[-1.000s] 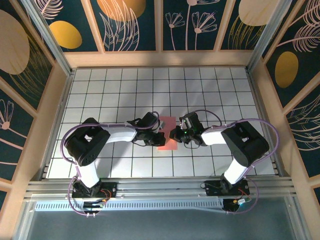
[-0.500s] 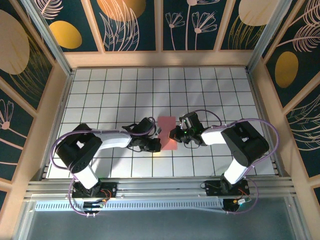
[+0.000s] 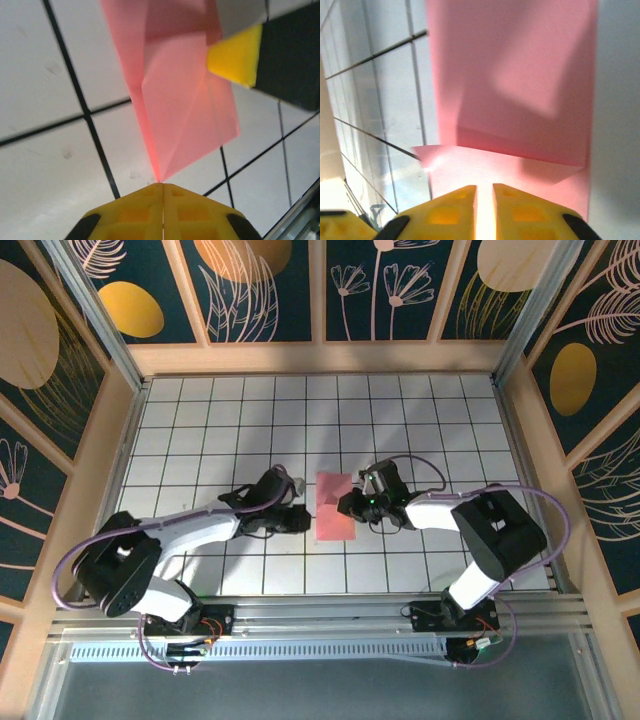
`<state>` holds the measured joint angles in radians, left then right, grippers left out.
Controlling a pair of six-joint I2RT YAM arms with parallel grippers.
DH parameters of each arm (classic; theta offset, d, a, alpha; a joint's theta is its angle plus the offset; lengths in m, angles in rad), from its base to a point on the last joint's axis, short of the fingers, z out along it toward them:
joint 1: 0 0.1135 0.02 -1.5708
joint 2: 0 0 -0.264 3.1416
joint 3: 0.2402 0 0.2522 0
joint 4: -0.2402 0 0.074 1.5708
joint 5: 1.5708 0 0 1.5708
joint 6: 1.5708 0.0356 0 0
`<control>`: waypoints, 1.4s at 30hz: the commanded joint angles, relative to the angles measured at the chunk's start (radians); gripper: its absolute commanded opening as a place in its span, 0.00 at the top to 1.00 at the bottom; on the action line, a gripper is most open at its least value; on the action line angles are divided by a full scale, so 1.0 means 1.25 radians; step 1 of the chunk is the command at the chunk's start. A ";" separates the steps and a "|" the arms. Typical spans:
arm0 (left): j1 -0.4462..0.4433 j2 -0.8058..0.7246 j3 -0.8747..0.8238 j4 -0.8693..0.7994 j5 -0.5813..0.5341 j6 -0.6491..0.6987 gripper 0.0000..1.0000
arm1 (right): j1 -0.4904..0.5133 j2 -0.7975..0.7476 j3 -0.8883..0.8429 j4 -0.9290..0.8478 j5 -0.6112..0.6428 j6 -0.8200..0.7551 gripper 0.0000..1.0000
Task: Fold a paper plane with a square sheet of paper (fold left side to right side)
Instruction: Fold the triangle a second time at the center of the table, then turn over the paper at the center of the table.
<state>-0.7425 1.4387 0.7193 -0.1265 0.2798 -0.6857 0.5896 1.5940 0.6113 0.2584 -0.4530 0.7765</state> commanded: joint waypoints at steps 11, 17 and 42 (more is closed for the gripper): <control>0.054 0.084 0.066 0.128 0.020 -0.022 0.62 | -0.087 -0.214 -0.081 0.062 0.059 -0.010 0.33; 0.056 0.163 0.114 0.134 0.016 0.002 0.57 | -0.124 -0.266 -0.165 0.144 0.023 0.038 0.19; 0.056 0.199 0.103 0.196 0.054 0.000 1.00 | -0.140 -0.253 -0.215 0.192 -0.044 0.046 0.26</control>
<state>-0.6796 1.7592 0.8753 0.0704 0.3592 -0.6743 0.4183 1.2453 0.3576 0.4366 -0.4622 0.8238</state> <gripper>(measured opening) 0.048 0.750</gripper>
